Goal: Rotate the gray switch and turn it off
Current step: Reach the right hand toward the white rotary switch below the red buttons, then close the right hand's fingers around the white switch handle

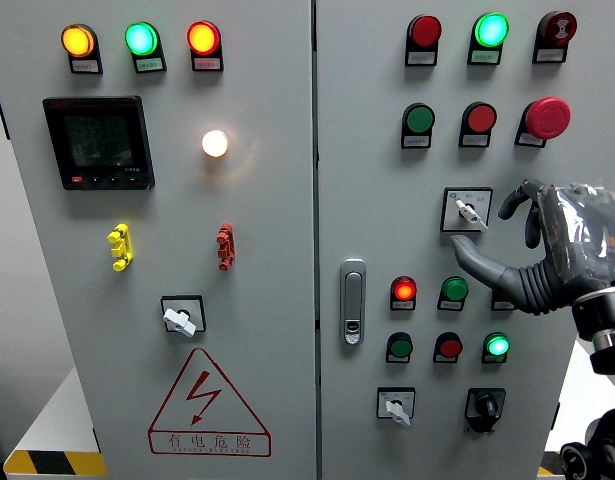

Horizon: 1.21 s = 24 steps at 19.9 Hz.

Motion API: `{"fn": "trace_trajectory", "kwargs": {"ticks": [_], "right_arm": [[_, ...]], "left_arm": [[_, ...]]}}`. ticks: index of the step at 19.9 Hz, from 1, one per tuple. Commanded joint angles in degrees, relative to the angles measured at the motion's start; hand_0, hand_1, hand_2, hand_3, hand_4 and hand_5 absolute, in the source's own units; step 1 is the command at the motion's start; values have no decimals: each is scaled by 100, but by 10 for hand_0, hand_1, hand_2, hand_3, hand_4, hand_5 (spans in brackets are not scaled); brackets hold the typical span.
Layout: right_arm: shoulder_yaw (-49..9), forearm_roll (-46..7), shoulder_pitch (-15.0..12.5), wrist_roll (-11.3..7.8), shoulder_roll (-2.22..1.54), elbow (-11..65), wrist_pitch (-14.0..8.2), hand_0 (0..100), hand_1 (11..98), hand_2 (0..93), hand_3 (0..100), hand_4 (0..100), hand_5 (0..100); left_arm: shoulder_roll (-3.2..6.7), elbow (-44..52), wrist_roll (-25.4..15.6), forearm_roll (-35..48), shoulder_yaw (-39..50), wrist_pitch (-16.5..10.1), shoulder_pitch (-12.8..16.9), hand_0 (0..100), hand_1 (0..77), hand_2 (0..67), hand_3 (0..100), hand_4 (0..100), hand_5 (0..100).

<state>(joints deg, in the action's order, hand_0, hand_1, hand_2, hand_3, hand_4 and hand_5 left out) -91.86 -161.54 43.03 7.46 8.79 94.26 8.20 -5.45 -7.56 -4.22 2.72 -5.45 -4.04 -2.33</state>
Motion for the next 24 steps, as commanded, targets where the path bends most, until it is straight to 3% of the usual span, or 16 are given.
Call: {"fn": "trace_trajectory", "kwargs": {"ticks": [1, 8, 24], "right_arm": [[19, 0, 3, 54, 0, -74, -2, 0, 300, 605, 906, 988, 1000], [28, 0, 135, 54, 0, -293, -99, 0, 304, 615, 907, 991, 1000], [125, -9, 337, 63, 9, -513, -99, 0, 305, 661, 931, 987, 1000]], "left_arm": [[0, 0, 0, 1, 0, 0, -4, 848, 0, 134, 188, 83, 110], [0, 0, 0, 1, 0, 0, -4, 848, 0, 134, 187, 83, 109], [0, 0, 0, -8, 0, 0, -4, 849, 0, 134, 188, 83, 110]]}}
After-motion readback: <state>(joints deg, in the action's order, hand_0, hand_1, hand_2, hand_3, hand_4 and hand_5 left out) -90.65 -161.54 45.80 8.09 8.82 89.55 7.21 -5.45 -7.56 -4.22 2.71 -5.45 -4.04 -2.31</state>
